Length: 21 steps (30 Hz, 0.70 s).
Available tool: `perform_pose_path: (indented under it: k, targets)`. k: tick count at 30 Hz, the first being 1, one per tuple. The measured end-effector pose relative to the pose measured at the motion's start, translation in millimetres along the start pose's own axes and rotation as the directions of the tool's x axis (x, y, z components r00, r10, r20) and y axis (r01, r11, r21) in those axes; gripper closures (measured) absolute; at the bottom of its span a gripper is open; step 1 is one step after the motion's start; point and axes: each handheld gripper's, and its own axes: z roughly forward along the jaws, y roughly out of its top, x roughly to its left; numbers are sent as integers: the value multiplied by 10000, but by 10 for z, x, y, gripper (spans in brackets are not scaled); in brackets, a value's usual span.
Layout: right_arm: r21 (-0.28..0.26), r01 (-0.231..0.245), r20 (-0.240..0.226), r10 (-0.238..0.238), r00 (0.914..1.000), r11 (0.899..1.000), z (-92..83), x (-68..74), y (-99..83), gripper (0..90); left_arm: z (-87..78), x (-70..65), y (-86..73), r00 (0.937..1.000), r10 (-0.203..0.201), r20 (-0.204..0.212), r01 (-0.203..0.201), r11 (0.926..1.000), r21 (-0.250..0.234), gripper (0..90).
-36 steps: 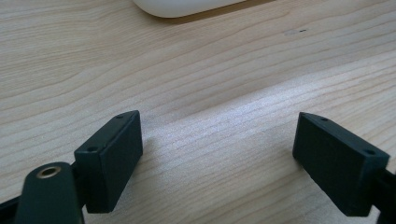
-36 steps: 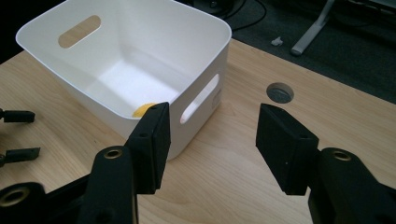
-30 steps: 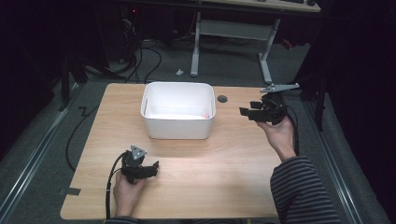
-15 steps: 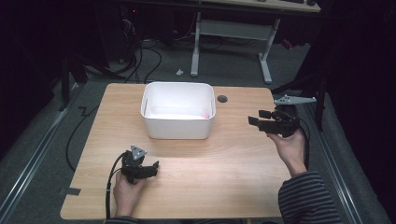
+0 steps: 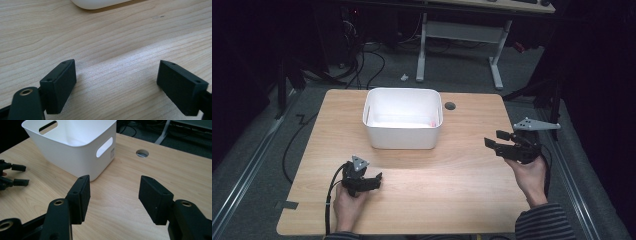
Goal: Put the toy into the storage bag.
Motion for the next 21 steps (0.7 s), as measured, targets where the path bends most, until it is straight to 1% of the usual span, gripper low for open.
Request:
perform_pose_path:
  k: [2,3,5,6,8,9,11,12,15,17,21]
  targets:
    - [-71,99,138,-98,9999,9999,-14,11,-54,432,0,0,0,10000,2,-2,-2,10000,-1,161]
    - [-77,-38,81,39,10000,10000,-19,13,-83,434,0,0,0,10000,5,-1,-5,10000,1,161]
    - [-76,-111,99,112,9999,9999,-17,12,-134,442,0,0,0,10000,0,-1,0,10000,-1,161]
    - [-166,-83,152,86,9998,9998,-18,14,-160,448,0,0,0,10000,2,0,-2,10000,0,161]
    - [-244,-223,51,225,9997,9995,-10,16,-214,450,0,0,0,10000,2,-2,-2,10000,-1,161]
    - [-151,-222,72,223,9997,9996,1,19,-234,452,0,0,0,10000,1,-3,-1,10000,-1,161]
    - [-161,-238,79,239,9997,9996,20,26,-281,456,0,0,0,10000,1,-2,-1,10000,-3,161]
    - [-159,-321,81,322,9994,9994,44,30,-330,456,0,0,0,10000,3,-1,-3,10000,0,161]
    - [-102,-340,130,341,9993,9994,72,40,-376,455,0,0,0,10000,2,-3,-2,10000,0,161]
    - [-83,-412,113,413,9991,9991,112,61,-443,455,0,0,0,10000,-1,-2,1,10000,-2,161]
    - [-77,-499,26,499,9988,9987,163,70,-511,455,0,0,0,10000,0,-4,0,10000,-4,161]
